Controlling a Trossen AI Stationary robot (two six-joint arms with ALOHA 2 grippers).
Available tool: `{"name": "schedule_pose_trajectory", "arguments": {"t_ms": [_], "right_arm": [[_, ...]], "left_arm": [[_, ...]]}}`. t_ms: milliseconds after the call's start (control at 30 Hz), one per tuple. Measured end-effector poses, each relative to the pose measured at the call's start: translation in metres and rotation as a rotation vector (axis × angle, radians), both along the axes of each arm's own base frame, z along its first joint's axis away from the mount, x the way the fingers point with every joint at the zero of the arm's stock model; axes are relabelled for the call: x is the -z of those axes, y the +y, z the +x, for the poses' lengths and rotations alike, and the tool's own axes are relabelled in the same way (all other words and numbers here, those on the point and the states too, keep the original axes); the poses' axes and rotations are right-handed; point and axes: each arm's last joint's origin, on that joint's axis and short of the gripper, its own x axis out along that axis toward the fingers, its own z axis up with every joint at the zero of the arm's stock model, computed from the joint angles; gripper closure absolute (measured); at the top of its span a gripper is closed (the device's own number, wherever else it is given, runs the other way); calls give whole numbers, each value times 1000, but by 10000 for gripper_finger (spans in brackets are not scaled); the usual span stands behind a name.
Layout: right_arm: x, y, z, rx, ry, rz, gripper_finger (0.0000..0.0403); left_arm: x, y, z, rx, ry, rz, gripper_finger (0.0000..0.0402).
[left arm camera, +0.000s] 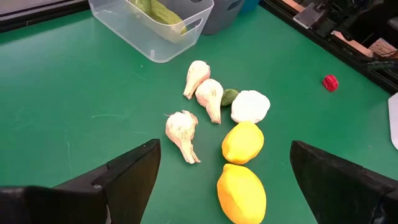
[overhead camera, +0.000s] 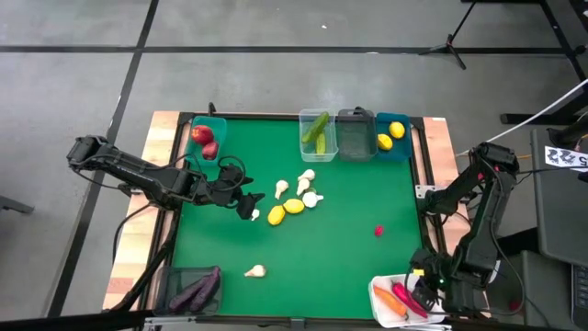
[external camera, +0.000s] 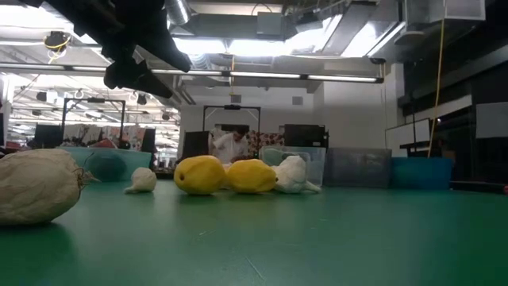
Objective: Sort produce into baskets
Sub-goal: Put the red chili into the white bin
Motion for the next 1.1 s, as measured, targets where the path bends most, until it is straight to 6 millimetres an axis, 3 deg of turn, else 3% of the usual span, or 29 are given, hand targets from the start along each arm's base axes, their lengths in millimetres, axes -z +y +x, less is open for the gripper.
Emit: {"name": "schedule_pose_trajectory", "arguments": {"t_ms": [267, 400, 500, 767, 1100], "right_arm": [[0, -13, 20, -22, -279, -195, 193], [2, -40, 35, 62, -227, -383, 192], [3, -64, 51, 210, -81, -469, 192], [9, -93, 89, 373, -41, -421, 192], [56, -101, 83, 485, 5, -370, 191]], "left_arm": [[0, 0, 0, 7, 4, 10, 52], [0, 0, 0, 6, 3, 9, 52], [0, 0, 0, 6, 3, 9, 52], [0, 0, 0, 6, 3, 9, 52], [0, 0, 0, 13, 11, 20, 52]]}}
